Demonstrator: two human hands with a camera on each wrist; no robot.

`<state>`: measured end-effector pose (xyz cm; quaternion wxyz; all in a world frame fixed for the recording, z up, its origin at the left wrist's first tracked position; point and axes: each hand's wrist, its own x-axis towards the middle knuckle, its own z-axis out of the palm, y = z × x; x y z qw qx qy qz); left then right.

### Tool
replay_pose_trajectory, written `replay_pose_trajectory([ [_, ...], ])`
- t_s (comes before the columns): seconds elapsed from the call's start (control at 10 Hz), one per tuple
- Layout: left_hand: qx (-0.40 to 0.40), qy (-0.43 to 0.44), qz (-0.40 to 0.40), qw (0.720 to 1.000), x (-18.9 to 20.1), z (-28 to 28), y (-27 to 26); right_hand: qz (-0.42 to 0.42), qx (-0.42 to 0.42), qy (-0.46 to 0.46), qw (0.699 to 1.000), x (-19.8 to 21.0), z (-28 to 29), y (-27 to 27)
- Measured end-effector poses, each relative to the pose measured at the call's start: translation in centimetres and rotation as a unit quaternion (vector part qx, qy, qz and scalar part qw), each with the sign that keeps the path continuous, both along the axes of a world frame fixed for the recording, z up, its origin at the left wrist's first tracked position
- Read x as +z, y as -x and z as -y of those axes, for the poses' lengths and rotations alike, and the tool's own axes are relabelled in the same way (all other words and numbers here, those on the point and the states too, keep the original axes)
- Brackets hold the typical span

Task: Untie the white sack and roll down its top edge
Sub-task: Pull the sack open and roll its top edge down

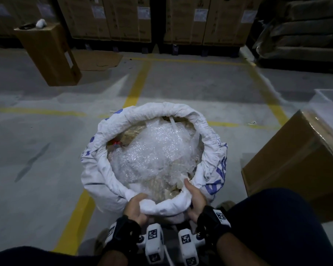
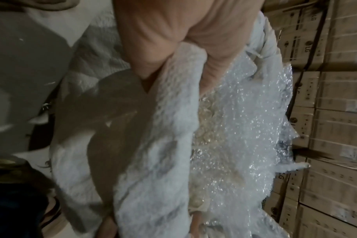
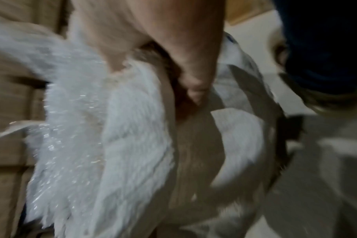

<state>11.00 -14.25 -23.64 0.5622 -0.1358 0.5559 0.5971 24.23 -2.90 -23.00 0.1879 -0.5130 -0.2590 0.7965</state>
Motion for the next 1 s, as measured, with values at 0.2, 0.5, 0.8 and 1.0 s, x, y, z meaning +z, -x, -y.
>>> replay_pose_trajectory([
  [0.2, 0.049, -0.026, -0.051, 0.997, 1.1, 0.9, 2.4, 0.343, 0.078, -0.326, 0.878, 4.2, -0.4, -1.2],
  [0.5, 0.087, 0.104, -0.123, 0.983, -2.0, 3.8, 4.8, 0.461, 0.242, -0.363, 0.772, 4.8, -1.9, 1.4],
  [0.8, -0.030, 0.214, -0.079, 0.973, -3.7, 6.8, 2.2, 0.499, 0.402, -0.370, 0.673, 1.0, 2.0, -0.3],
  [1.0, -0.005, 0.203, -0.087, 0.975, -0.8, 6.2, 1.2, 0.508, 0.400, -0.374, 0.665, 2.3, 1.3, -0.4],
])
